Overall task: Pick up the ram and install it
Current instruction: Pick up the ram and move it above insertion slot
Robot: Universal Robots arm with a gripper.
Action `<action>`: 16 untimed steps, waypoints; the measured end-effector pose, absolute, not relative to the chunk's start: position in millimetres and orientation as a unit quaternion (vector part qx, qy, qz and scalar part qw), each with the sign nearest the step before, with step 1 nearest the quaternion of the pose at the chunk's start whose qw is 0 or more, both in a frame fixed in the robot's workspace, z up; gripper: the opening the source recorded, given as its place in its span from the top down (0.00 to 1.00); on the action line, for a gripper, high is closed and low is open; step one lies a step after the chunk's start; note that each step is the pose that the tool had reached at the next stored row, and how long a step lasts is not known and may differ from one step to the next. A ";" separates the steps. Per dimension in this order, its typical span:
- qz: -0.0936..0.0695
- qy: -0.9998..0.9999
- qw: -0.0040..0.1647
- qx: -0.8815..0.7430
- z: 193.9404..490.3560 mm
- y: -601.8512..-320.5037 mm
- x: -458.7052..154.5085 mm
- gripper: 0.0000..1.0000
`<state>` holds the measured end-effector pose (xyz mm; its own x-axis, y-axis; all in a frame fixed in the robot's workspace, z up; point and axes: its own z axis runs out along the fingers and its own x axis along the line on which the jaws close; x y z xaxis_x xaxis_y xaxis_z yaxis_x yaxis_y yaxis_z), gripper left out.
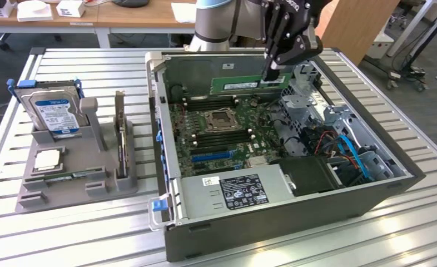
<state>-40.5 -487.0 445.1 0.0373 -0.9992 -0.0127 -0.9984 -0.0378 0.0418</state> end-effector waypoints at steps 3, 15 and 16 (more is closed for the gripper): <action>-0.019 -0.694 0.011 0.720 445.1 -487.0 -35.4 0.88; -0.019 -0.694 0.011 0.720 444.7 -478.9 -34.4 0.88; -0.019 -0.694 0.011 0.720 444.6 -476.2 -34.4 0.88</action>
<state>-34.4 -476.2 444.6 0.0362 -0.9993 -0.0128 -0.9985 -0.0367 0.0418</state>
